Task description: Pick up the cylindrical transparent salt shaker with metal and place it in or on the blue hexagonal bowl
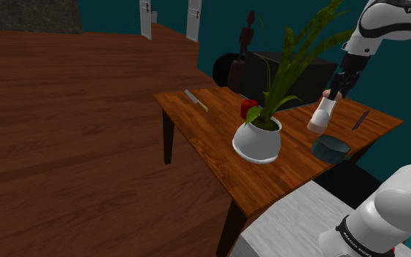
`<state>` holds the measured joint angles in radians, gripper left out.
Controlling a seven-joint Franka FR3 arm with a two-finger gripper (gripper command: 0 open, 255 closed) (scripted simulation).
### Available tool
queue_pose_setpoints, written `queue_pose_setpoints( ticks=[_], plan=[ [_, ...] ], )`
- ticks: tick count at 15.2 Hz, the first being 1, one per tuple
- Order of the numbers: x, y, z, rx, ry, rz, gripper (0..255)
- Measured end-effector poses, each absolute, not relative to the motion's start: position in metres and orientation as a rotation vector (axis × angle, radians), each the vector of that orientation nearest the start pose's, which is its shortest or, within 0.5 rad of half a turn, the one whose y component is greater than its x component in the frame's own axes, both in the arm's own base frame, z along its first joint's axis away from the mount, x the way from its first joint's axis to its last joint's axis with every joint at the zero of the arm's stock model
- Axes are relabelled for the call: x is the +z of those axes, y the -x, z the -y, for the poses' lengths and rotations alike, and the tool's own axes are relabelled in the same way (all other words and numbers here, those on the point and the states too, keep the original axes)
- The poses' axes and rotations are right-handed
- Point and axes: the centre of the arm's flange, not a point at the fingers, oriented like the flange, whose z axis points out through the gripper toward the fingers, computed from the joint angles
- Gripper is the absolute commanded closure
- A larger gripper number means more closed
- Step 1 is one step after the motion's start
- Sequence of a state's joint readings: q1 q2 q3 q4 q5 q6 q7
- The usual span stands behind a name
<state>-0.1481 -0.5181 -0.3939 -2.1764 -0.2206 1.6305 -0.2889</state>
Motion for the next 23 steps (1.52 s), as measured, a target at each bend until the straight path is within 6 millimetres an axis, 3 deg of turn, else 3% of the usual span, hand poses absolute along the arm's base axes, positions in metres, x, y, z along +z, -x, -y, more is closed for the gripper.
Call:
queue_pose_setpoints(
  ticks=[5, 12, 16, 23],
  plan=[
    [0.593, -0.290, 0.290, 0.102, 3.131, -0.282, 255],
    [0.631, -0.243, 0.363, 0.102, 3.131, -0.284, 255],
    [0.621, -0.235, 0.371, 0.103, 3.131, -0.283, 255],
    [0.585, -0.235, 0.372, 0.104, 3.131, -0.282, 255]
  ],
)
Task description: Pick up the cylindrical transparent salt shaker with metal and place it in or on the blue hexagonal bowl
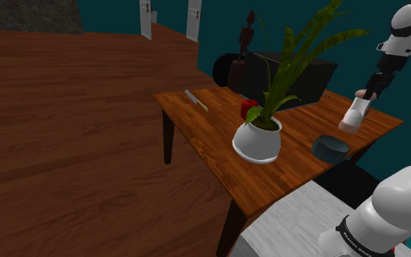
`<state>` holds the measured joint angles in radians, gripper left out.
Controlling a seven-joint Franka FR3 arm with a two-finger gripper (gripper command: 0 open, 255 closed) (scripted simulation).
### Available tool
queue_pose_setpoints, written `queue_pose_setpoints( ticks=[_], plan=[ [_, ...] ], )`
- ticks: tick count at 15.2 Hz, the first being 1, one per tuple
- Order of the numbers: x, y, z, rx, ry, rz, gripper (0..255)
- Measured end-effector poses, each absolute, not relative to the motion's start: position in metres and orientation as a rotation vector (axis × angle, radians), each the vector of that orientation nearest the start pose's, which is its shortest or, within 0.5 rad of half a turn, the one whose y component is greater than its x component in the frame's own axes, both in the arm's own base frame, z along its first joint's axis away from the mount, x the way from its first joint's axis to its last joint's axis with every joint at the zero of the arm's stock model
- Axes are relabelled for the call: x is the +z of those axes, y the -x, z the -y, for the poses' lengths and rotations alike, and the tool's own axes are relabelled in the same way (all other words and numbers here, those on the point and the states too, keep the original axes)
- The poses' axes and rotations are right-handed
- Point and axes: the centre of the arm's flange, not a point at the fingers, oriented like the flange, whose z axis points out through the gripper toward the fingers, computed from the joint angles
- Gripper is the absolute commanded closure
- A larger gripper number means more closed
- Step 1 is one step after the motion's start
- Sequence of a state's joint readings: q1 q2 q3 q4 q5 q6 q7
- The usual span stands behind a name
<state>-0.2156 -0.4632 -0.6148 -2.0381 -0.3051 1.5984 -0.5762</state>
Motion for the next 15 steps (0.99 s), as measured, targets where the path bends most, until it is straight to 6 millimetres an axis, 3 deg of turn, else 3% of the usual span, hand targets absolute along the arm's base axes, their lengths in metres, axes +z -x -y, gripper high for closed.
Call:
queue_pose_setpoints(
  ticks=[15],
  plan=[
    [0.505, -0.236, 0.372, 0.104, 3.131, -0.282, 255]
  ],
)
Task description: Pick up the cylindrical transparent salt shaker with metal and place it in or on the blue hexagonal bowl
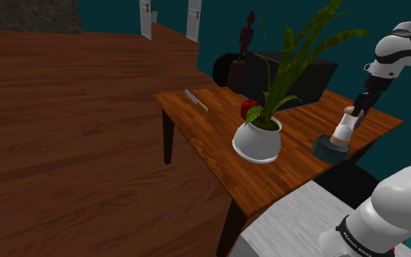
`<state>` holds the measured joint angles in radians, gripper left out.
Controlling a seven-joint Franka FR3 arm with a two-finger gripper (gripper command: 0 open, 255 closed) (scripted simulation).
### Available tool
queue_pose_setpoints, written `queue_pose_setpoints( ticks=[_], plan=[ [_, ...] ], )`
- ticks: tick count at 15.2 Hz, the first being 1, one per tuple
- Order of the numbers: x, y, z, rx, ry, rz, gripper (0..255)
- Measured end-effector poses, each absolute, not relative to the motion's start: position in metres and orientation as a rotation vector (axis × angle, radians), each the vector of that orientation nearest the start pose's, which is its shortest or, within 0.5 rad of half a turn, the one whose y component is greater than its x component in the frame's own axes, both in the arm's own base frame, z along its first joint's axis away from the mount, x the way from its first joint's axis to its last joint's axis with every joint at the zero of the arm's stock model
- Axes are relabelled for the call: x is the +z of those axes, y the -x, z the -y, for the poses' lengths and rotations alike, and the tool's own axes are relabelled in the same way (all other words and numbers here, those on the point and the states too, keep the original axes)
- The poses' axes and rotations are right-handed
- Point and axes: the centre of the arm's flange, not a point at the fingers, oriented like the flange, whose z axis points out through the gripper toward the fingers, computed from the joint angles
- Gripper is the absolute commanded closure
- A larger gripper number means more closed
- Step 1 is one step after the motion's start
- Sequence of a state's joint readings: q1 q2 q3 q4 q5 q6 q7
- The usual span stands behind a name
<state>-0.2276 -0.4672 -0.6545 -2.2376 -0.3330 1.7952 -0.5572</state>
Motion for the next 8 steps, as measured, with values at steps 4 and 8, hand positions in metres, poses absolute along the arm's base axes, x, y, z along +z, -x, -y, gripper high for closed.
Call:
queue_pose_setpoints(
  ticks=[4, 8],
  plan=[
    [0.4975, -0.2352, 0.3719, 0.103, 3.131, -0.282, 255],
    [0.4969, -0.2349, 0.3719, 0.103, 3.131, -0.282, 0]
  ],
)
